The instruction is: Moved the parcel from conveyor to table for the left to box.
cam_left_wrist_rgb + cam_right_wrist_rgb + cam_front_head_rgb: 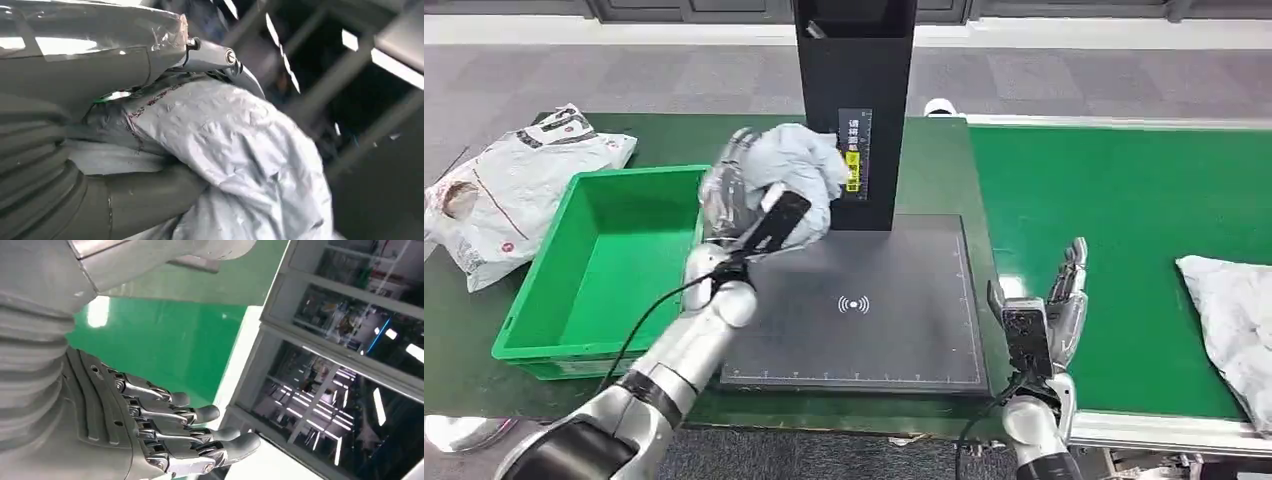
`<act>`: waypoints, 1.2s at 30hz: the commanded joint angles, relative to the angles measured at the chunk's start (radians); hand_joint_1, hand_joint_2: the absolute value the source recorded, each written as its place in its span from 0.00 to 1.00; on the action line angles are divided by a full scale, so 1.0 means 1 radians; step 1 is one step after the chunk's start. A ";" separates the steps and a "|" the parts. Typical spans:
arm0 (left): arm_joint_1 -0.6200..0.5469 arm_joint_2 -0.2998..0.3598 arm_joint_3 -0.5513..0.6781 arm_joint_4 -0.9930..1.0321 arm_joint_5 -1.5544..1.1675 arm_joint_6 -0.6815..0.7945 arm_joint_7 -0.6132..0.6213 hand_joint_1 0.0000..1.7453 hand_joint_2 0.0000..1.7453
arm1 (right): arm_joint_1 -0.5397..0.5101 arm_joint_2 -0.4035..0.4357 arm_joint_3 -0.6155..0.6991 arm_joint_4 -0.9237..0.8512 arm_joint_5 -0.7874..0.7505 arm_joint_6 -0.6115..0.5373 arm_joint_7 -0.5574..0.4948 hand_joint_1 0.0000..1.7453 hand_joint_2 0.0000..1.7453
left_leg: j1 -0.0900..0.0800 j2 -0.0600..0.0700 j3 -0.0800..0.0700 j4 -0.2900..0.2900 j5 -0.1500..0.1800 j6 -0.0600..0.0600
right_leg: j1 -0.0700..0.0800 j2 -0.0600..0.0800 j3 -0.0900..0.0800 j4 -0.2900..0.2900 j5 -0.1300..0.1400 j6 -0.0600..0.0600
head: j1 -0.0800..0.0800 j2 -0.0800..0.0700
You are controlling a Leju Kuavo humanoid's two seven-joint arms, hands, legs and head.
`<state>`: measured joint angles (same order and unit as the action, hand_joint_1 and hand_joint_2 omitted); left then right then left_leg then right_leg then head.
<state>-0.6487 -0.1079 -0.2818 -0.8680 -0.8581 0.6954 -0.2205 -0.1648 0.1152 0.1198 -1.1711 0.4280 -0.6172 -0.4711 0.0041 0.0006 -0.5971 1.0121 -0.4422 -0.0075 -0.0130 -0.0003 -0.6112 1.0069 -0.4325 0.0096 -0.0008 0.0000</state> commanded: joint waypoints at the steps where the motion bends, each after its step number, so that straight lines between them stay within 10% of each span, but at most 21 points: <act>1: 0.220 0.061 0.609 -0.401 -0.318 0.003 -0.044 1.00 1.00 | 0.076 0.021 -0.143 -0.036 0.004 -0.009 -0.001 0.00 1.00 | 0.000 0.005 0.004 -0.003 -0.001 -0.001 | 0.000 0.005 0.002 -0.002 0.000 -0.001 | 0.000 0.000; 11: 0.207 0.042 0.796 -0.490 -0.490 0.003 -0.050 1.00 1.00 | 0.078 0.024 -0.160 -0.028 0.030 -0.001 0.021 0.00 1.00 | 0.002 0.003 0.000 -0.001 -0.003 -0.003 | 0.001 0.003 -0.002 -0.001 -0.002 -0.003 | 0.000 0.000; 16: 0.158 0.256 0.490 -0.153 -0.713 -0.204 0.402 1.00 1.00 | 0.087 0.023 -0.187 -0.051 0.030 0.010 0.035 0.00 1.00 | 0.001 -0.002 0.000 -0.003 -0.001 -0.003 | 0.000 -0.003 0.000 -0.001 -0.003 -0.003 | 0.000 0.000; 22: 0.096 0.328 0.301 0.020 -0.713 -0.370 0.499 1.00 1.00 | 0.069 0.031 -0.205 -0.034 0.044 0.024 0.037 0.00 1.00 | 0.002 -0.001 -0.002 -0.001 -0.001 -0.005 | 0.002 -0.001 -0.003 -0.001 -0.001 -0.004 | 0.000 0.000; 24: 0.018 0.308 0.262 0.202 -0.675 -0.541 0.322 1.00 1.00 | 0.063 0.028 -0.227 -0.029 0.054 0.036 0.033 0.00 1.00 | 0.003 -0.003 -0.003 -0.001 0.001 -0.007 | 0.004 -0.002 -0.004 -0.001 0.000 -0.006 | 0.000 0.000; 25: -0.011 0.292 0.270 0.268 -0.639 -0.584 0.280 0.00 1.00 | 0.061 0.027 -0.234 -0.030 0.055 0.042 0.033 0.00 1.00 | 0.003 -0.007 -0.002 -0.002 0.002 -0.007 | 0.004 -0.007 -0.001 -0.002 0.000 -0.006 | 0.000 0.000; 36: -0.098 0.259 0.253 0.390 -0.594 -0.588 0.207 0.00 1.00 | 0.071 0.026 -0.249 -0.055 0.066 0.061 0.041 0.00 1.00 | 0.002 0.000 -0.001 -0.002 0.002 -0.008 | 0.004 0.000 -0.003 -0.001 0.002 -0.008 | 0.000 0.000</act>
<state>-0.6482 0.1545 0.0386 -0.6723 -1.4549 0.1194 -0.0114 -0.0708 0.1236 -0.0503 -1.2406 0.4952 -0.5600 -0.4341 0.0064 0.0036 -0.6004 1.0121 -0.4407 -0.0160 -0.0090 0.0022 -0.6172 1.0068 -0.4293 0.0018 -0.0008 0.0000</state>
